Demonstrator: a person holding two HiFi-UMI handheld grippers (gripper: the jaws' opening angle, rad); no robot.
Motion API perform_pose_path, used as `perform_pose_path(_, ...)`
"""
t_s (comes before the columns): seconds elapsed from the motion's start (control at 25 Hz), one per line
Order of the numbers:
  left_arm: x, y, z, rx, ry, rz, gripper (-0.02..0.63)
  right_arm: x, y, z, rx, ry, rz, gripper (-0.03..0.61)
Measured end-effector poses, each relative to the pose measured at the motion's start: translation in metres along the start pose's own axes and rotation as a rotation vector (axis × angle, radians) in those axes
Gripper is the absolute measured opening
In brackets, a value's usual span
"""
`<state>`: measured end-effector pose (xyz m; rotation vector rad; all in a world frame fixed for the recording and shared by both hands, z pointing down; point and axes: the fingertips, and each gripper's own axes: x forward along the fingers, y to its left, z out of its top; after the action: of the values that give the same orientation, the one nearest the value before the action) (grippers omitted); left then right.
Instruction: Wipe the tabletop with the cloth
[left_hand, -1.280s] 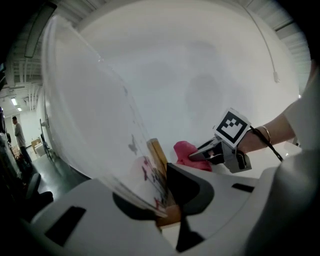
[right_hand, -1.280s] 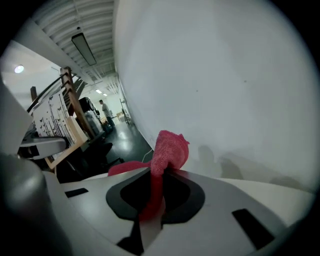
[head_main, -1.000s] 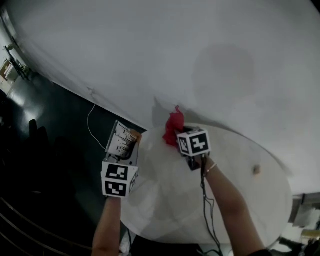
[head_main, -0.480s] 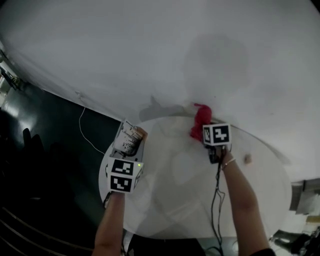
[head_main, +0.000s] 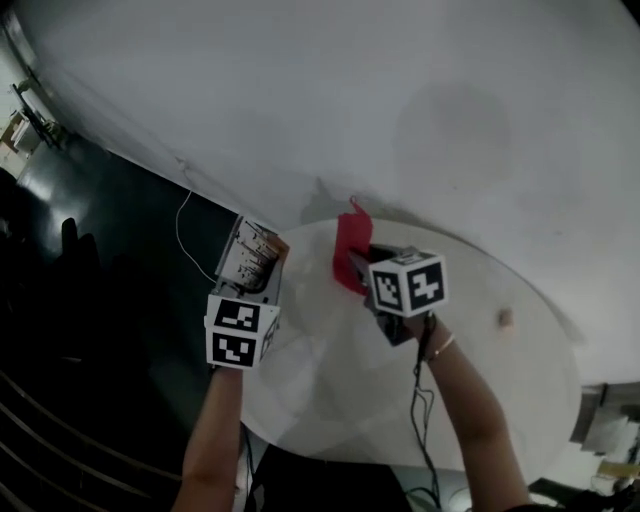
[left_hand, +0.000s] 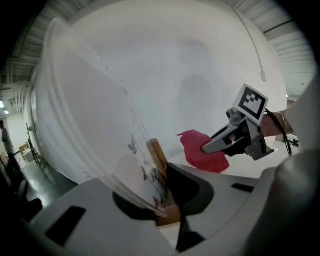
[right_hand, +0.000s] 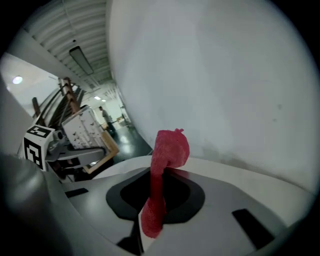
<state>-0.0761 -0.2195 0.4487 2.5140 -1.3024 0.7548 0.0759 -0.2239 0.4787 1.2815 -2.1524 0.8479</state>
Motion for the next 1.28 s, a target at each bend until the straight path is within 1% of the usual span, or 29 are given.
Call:
perform_pose_path(0.16, -0.044, 0.040, -0.020, -0.036, 0.014, 0.099, 0.064, 0.034, 0.111, -0.002, -0.057, 0.035, 0.234, 0.046)
perform_pose_path(0.24, -0.070, 0.064, -0.037, -0.066, 0.024, 0.160, 0.064, 0.052, 0.159, -0.005, -0.081, 0.066, 0.321, 0.045)
perform_pose_path(0.28, -0.082, 0.073, -0.044, -0.086, 0.029, 0.185, 0.063, 0.061, 0.177, -0.008, -0.097, 0.081, 0.349, 0.046)
perform_pose_path(0.36, -0.100, 0.089, -0.059, -0.119, 0.041, 0.223, 0.064, 0.078, 0.204, -0.014, -0.125, 0.107, 0.372, 0.046)
perform_pose_path(0.44, -0.112, 0.105, -0.073, -0.139, 0.052, 0.252, 0.064, 0.099, 0.221, -0.019, -0.139, 0.131, 0.359, 0.046)
perform_pose_path(0.52, -0.120, 0.118, -0.085, -0.155, 0.059, 0.267, 0.063, 0.120, 0.229, -0.025, -0.148, 0.158, 0.330, 0.046)
perform_pose_path(0.68, -0.122, 0.122, -0.098, -0.165, 0.053, 0.255, 0.063, 0.137, 0.213, -0.041, -0.193, 0.202, 0.231, 0.046)
perform_pose_path(0.84, -0.108, 0.114, -0.091, -0.161, 0.036, 0.208, 0.064, 0.132, 0.177, -0.040, -0.202, 0.202, 0.137, 0.046)
perform_pose_path(0.96, -0.089, 0.094, -0.078, -0.146, 0.023, 0.153, 0.063, 0.119, 0.133, -0.041, -0.172, 0.198, 0.054, 0.046)
perform_pose_path(1.28, -0.038, 0.024, -0.042, -0.045, 0.016, -0.008, 0.064, 0.052, -0.009, -0.053, -0.022, 0.172, -0.180, 0.046)
